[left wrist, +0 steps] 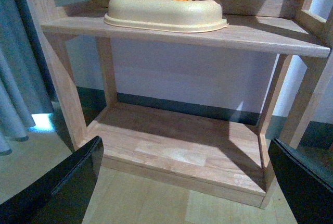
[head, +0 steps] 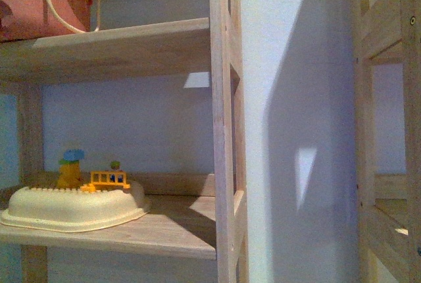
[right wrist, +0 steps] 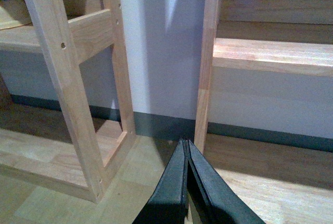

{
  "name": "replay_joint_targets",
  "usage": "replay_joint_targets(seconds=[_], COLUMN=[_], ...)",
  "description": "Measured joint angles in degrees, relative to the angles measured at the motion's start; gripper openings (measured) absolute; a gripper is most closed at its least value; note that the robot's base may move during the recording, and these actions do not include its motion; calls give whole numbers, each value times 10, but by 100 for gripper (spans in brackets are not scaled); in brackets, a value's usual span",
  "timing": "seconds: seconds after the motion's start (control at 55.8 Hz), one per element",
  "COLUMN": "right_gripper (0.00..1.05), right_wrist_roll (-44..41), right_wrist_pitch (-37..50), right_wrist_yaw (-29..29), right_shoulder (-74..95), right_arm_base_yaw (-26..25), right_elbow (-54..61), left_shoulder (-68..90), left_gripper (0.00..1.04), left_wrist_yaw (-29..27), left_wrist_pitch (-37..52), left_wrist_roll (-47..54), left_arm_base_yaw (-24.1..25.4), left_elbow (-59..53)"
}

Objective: Put away toys

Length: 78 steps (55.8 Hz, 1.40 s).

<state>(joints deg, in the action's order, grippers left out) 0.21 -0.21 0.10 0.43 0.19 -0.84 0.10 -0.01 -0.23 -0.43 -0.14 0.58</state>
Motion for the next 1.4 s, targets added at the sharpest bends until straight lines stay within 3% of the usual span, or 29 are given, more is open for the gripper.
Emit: replay_joint_targets(seconds=[0.359, 0.986, 1.398], right_gripper=[4, 99, 98], right_wrist_roll=[-1, 0, 0], right_wrist_pitch=[0, 0, 0], right_wrist_yaw=[-2, -2, -1], right_shoulder=[0, -2, -2], right_arm_base_yaw=[0, -2, -2], right_elbow=[0, 0, 0], left_shoulder=[0, 0, 0], left_gripper=[98, 98, 98], left_wrist_yaw=[-2, 0, 0], left_wrist_pitch=[0, 0, 0], left_wrist_roll=[0, 0, 0], left_arm_base_yaw=[1, 0, 0], left_elbow=[0, 0, 0])
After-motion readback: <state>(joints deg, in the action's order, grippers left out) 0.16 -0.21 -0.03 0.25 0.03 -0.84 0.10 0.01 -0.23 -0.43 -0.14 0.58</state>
